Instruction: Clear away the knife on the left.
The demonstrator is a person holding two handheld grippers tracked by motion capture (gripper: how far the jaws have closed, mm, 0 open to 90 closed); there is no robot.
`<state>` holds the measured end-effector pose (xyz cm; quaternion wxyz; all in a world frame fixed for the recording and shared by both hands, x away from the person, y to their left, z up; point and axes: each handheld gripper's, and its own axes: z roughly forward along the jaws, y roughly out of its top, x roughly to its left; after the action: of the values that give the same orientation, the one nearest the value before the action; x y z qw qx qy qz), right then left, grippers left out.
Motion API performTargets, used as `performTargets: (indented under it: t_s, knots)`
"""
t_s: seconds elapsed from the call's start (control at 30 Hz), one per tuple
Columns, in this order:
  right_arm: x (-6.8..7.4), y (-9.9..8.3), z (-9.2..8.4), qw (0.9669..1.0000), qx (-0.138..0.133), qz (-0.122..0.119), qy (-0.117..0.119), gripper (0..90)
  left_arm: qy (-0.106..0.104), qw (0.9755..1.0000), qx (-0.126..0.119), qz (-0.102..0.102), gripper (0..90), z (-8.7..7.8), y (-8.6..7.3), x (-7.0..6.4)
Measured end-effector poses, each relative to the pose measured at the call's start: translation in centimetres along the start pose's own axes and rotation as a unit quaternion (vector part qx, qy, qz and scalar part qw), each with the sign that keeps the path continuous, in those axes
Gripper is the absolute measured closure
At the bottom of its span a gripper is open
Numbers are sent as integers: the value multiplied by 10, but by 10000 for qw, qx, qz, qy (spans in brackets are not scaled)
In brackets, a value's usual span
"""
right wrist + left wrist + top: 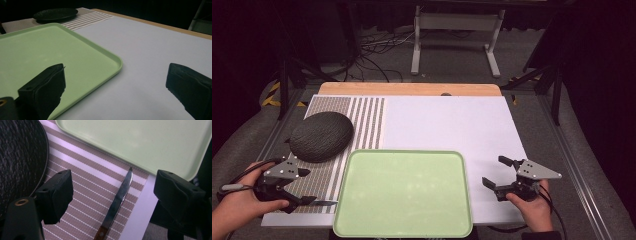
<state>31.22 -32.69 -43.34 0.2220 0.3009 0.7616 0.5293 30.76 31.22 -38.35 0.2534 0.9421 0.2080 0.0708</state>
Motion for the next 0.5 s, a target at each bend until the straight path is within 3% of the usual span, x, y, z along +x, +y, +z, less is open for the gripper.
performTargets:
  t_s: [0.1, 0.37, 0.5]
  knots:
    - [0, -1, 1, 10000, 42, -30, 15, 31, -28, 9996, 271, 105, 178, 2, -1, 1]
    - [-1, -2, 2, 9999, 102, -58, 32, 31, -166, 9980, 537, 285, 181, 2, -1, 3]
    - [-1, -3, 3, 9999, 131, -54, 50, 30, -230, 9955, 784, 477, 187, 4, -1, 3]
